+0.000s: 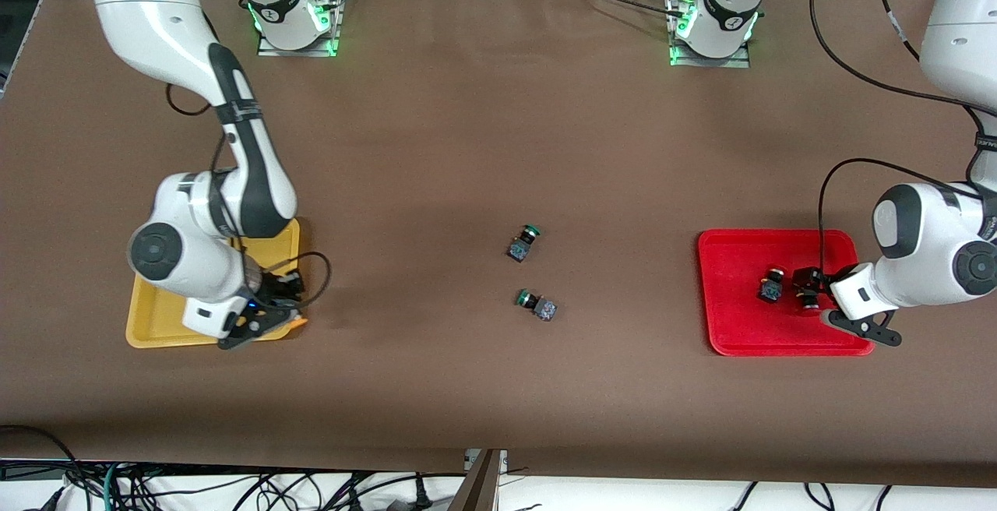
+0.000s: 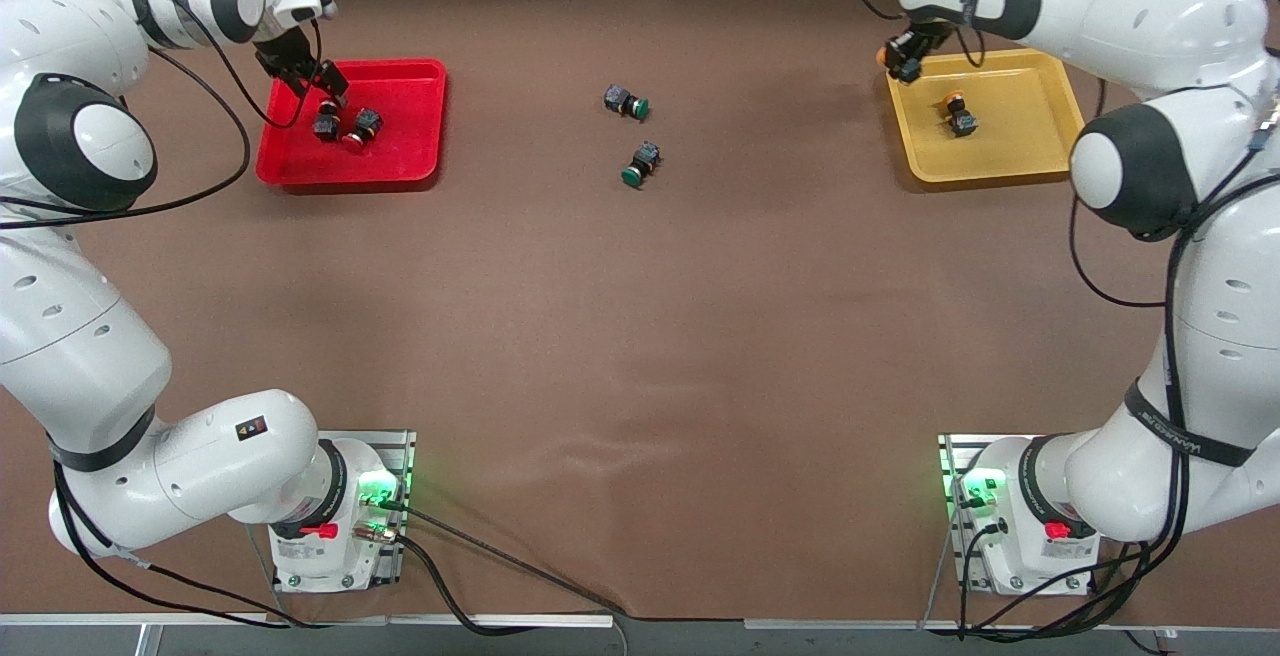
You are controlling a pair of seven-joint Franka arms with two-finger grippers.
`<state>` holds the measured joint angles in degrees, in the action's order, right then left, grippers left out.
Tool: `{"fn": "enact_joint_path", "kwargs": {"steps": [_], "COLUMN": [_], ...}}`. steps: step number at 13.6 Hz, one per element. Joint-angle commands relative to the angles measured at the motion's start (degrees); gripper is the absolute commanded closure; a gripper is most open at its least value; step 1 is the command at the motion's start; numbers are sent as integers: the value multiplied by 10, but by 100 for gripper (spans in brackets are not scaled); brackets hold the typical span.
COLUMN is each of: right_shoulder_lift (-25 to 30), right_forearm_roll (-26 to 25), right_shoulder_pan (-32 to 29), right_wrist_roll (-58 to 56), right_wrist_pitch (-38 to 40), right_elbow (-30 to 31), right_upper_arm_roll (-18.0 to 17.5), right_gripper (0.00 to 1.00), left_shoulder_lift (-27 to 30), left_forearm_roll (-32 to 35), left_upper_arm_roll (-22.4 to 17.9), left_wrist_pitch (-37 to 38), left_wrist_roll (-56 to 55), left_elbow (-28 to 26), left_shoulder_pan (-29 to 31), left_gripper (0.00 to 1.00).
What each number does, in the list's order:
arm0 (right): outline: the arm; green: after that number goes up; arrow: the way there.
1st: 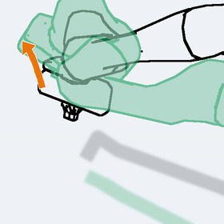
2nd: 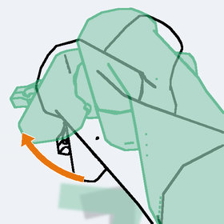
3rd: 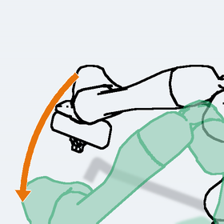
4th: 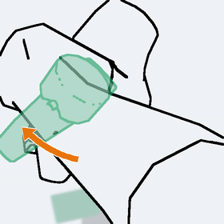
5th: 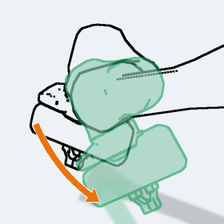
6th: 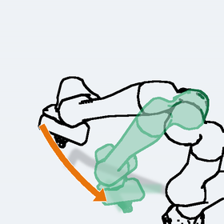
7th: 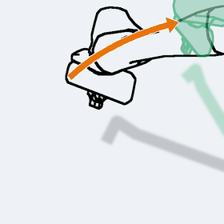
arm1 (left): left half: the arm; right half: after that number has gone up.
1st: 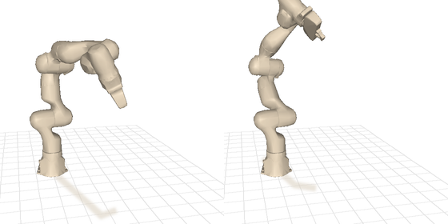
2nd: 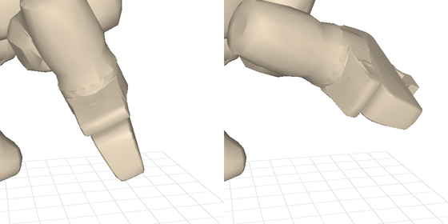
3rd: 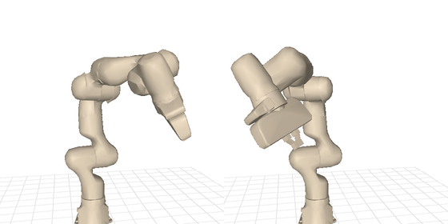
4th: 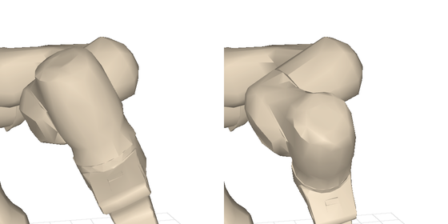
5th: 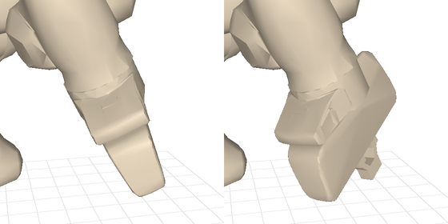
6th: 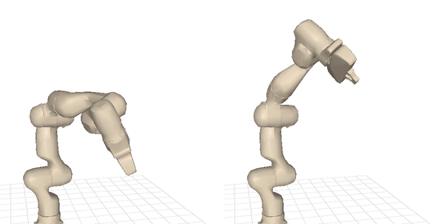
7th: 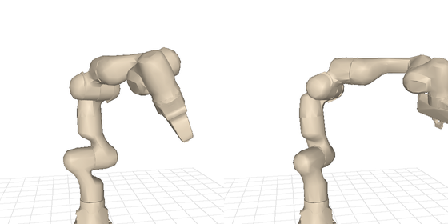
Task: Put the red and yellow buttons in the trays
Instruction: 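Release the red button in the red tray while the right gripper carries yellow button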
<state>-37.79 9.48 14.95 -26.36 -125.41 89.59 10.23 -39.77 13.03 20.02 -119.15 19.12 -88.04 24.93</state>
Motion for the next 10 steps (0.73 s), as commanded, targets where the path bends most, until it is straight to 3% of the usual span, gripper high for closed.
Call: {"fn": "enact_joint_path", "kwargs": {"steps": [1,3,4,5,6,7,8,9,10], "right_shoulder_lift": [64,63,62,62,62,62,64,68,76], "right_forearm_roll": [3,3,3,4,5,5,5,5,4], "right_shoulder_pan": [-19,-27,-32,-32,-32,-32,-32,-31,-30], "right_wrist_roll": [-31,-32,-31,-31,-29,-28,-23,-21,-23], "right_wrist_pitch": [-11,-18,-13,-12,-12,-11,-7,0,12], "right_elbow": [112,126,128,135,137,137,137,132,125], "right_upper_arm_roll": [-5,-5,-5,-5,-5,-6,-7,-9,-11], "right_gripper": [100,86,86,76,56,25,0,0,0], "left_shoulder_lift": [81,109,117,124,130,131,151,182,208], "left_forearm_roll": [-40,-33,-32,-33,-33,-32,-37,-42,-58], "left_upper_arm_roll": [12,26,26,26,27,25,15,-8,-61], "left_wrist_pitch": [89,178,217,255,294,332,340,340,340], "left_wrist_roll": [-58,-97,-116,-130,-136,-138,-144,-160,-178], "left_elbow": [10,55,82,114,146,179,189,176,160], "left_shoulder_pan": [-6,-24,-37,-48,-58,-76,-91,-108,-151], "left_gripper": [0,0,0,0,0,0,0,0,0]}}
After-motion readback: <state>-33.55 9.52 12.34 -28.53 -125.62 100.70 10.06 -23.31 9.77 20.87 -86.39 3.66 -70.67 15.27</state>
